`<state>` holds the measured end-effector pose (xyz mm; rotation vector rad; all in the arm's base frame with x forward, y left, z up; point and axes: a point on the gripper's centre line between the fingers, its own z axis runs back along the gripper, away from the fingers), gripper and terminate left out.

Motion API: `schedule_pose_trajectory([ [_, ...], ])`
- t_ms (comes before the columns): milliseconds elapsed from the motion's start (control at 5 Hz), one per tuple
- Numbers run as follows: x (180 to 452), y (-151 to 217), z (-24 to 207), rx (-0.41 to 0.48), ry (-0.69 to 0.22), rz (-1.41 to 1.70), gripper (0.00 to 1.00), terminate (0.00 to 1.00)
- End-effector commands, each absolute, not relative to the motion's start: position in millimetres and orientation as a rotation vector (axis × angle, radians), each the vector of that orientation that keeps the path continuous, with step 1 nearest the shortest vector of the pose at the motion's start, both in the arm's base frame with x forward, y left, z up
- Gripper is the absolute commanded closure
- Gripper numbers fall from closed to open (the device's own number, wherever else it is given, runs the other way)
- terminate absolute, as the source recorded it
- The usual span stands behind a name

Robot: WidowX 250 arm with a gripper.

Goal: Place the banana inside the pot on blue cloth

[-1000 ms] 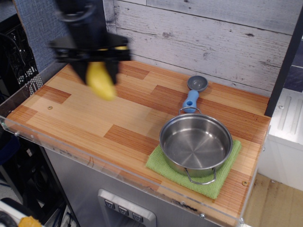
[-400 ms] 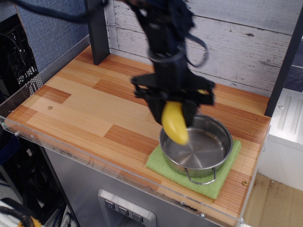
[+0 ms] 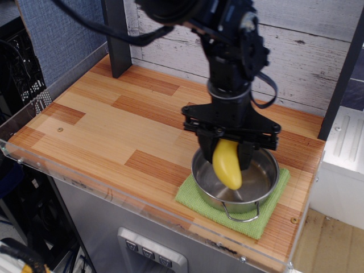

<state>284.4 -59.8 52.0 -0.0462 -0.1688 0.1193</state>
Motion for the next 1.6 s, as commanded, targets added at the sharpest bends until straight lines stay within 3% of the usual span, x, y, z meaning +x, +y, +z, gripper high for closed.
schedule_pose_trajectory([
  [0,290,-59,66,-0.072,-0.197,0.110,0.00,0.00],
  [400,289,-57,70,-0.096,-0.185,0.100,0.00,0.00],
  [1000,296,16,178,-0.149,-0.345,0.223,0.00,0.00],
  [1200,297,40,187,-0.180,-0.273,0.162,0.00,0.00],
  [1400,298,41,192,-0.270,-0.193,0.000,0.00,0.00],
])
